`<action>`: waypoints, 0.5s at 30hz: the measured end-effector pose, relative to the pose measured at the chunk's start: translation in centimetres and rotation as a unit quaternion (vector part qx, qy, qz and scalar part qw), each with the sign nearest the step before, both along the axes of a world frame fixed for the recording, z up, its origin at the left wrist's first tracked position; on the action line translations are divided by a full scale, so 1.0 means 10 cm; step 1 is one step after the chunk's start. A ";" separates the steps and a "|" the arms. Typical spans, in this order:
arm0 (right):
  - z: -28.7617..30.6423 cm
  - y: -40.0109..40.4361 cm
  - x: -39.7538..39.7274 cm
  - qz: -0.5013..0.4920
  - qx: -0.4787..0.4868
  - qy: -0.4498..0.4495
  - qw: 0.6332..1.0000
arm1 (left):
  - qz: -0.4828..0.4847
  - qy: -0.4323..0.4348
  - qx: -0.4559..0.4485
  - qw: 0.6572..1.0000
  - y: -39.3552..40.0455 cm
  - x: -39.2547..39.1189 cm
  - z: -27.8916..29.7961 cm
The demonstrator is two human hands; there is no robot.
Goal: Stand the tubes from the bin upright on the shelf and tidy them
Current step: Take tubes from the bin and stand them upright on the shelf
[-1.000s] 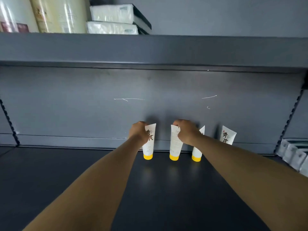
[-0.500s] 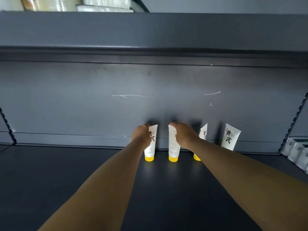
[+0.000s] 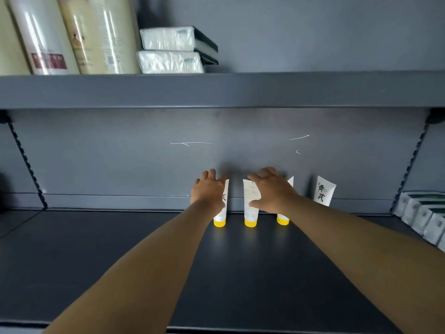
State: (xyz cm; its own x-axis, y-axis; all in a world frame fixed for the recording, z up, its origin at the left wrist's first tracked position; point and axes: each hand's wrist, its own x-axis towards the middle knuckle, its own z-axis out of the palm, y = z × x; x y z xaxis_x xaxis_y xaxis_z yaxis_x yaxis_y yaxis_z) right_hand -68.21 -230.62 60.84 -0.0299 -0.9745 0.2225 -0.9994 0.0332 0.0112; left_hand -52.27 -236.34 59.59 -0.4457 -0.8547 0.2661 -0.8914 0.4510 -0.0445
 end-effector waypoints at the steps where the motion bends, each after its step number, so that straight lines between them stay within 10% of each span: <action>1: 0.01 0.12 0.03 0.004 0.002 0.011 1.000 | -0.003 -0.003 0.001 1.000 0.11 0.03 0.01; 15: -0.72 2.82 0.93 -0.090 0.057 -0.127 0.986 | -0.096 -0.001 0.062 0.993 2.66 1.05 -0.83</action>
State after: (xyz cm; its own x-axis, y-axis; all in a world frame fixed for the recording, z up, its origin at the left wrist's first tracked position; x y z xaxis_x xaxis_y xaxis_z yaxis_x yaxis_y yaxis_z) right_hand -58.95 -202.43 53.67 -0.2445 -0.9667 0.0752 -0.9487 0.2225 -0.2246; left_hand -41.79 -209.79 51.25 -0.6047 -0.7796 0.1629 -0.7879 0.6154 0.0204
